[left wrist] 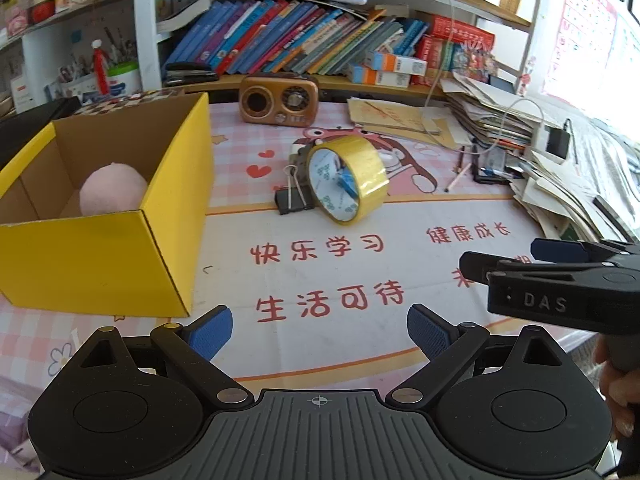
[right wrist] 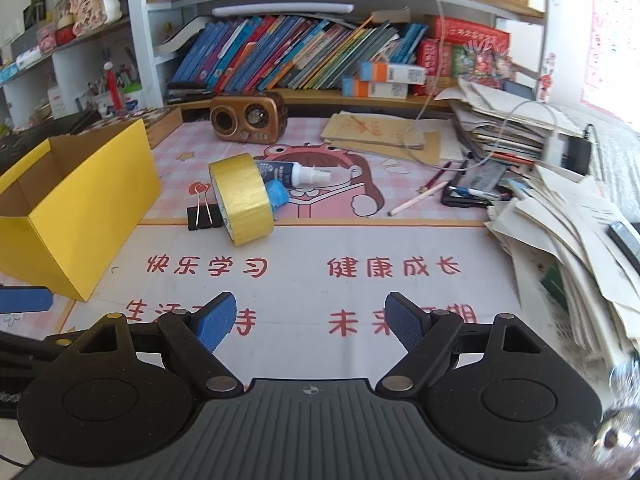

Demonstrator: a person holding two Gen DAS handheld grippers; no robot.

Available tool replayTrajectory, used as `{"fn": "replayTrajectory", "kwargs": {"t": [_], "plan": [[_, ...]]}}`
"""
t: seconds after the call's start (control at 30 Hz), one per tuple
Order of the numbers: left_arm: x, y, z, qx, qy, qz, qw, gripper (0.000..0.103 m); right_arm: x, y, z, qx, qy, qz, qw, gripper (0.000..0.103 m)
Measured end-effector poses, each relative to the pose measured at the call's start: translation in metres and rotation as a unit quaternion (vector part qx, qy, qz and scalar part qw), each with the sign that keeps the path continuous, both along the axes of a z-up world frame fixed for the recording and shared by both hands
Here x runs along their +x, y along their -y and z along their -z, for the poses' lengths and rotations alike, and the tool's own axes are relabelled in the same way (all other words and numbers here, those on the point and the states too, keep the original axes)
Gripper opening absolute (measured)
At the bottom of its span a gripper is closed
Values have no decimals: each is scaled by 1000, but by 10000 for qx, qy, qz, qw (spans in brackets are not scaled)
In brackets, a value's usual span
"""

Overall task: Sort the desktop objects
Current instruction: 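Move the right tool to the yellow tape roll and grasp it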

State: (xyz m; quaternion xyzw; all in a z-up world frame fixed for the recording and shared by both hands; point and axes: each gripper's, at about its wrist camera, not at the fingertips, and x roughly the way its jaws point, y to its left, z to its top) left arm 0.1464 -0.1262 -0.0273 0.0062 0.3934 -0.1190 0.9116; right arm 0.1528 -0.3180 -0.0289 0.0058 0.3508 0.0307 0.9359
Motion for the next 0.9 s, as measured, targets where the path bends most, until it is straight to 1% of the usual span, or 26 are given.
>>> {"fn": "replayTrajectory", "kwargs": {"t": [0.13, 0.33, 0.4, 0.5, 0.57, 0.7, 0.83, 0.9], "plan": [[3, 1, 1, 18, -63, -187, 9998, 96, 19, -4, 3, -72, 25, -353, 9993, 80], [6, 7, 3, 71, -103, -279, 9995, 96, 57, -15, 4, -146, 114, -902, 9958, 80], [9, 10, 3, 124, -60, -230, 9996, 96, 71, -20, 5, -188, 132, -1052, 9942, 80], [14, 21, 2, 317, 28, -5, 9995, 96, 92, -26, 9, -290, 141, -1296, 9910, 80], [19, 26, 1, 396, 86, 60, 9992, 96, 106, -30, 11, -382, 174, -1440, 9887, 79], [31, 28, 0, 363, 133, -70, 9992, 96, 132, -35, 14, -401, 125, -1661, 9852, 78], [37, 31, 3, 353, 115, -145, 9992, 96, 146, -41, 17, -391, 55, -1897, 9810, 74], [40, 32, 5, 348, 82, -170, 9992, 96, 150, -44, 18, -393, 4, -2005, 9789, 70]]}}
